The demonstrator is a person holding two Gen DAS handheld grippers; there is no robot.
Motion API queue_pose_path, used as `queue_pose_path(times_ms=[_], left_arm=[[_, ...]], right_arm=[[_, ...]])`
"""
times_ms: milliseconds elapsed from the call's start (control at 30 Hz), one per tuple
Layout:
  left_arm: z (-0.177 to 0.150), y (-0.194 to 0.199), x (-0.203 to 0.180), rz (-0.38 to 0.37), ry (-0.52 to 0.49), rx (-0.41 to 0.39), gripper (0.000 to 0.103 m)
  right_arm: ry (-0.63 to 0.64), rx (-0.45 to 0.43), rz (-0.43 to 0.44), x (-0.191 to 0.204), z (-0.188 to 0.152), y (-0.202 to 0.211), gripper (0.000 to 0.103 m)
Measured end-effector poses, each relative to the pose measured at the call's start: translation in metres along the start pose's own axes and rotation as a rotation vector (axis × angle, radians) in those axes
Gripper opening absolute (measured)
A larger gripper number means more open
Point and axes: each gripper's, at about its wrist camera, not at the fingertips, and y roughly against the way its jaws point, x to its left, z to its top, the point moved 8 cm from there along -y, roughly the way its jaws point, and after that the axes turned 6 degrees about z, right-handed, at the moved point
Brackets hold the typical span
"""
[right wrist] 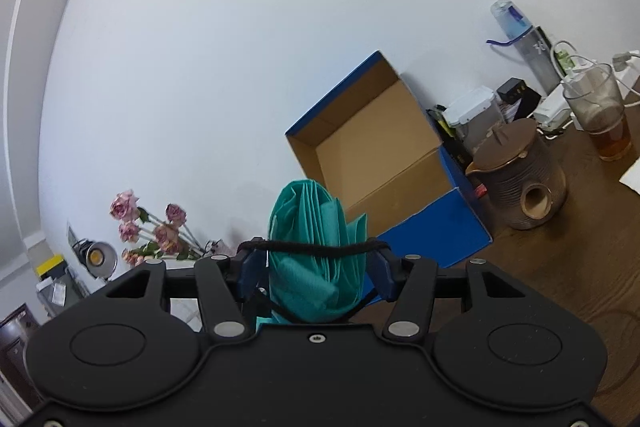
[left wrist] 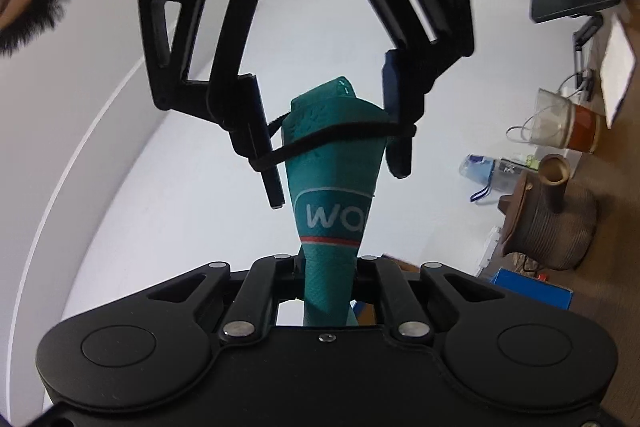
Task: Fold shopping bag
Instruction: 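Pull the black band snug around the bag's rolled top with the right gripper while the left gripper holds it, then open the right gripper to release the band and withdraw it from the bag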
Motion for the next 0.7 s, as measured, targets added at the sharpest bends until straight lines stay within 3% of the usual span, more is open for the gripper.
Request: queue_pose_path(times_ms=[300, 500, 700], left_arm=[[-0.003, 0.015, -0.003, -0.049, -0.047, -0.107, 0.010], [0.002, 0.016, -0.003, -0.107, 0.040, -0.073, 0.010], [-0.001, 0.022, -0.003, -0.089, -0.007, -0.132, 0.010]], right_arm=[[-0.023, 0.145, 0.043, -0.005, 0.004, -0.006, 0.058], [0.176, 0.102, -0.046, 0.007, -0.004, -0.006, 0.058], [0.299, 0.105, -0.065, 0.019, -0.007, -0.006, 0.058]])
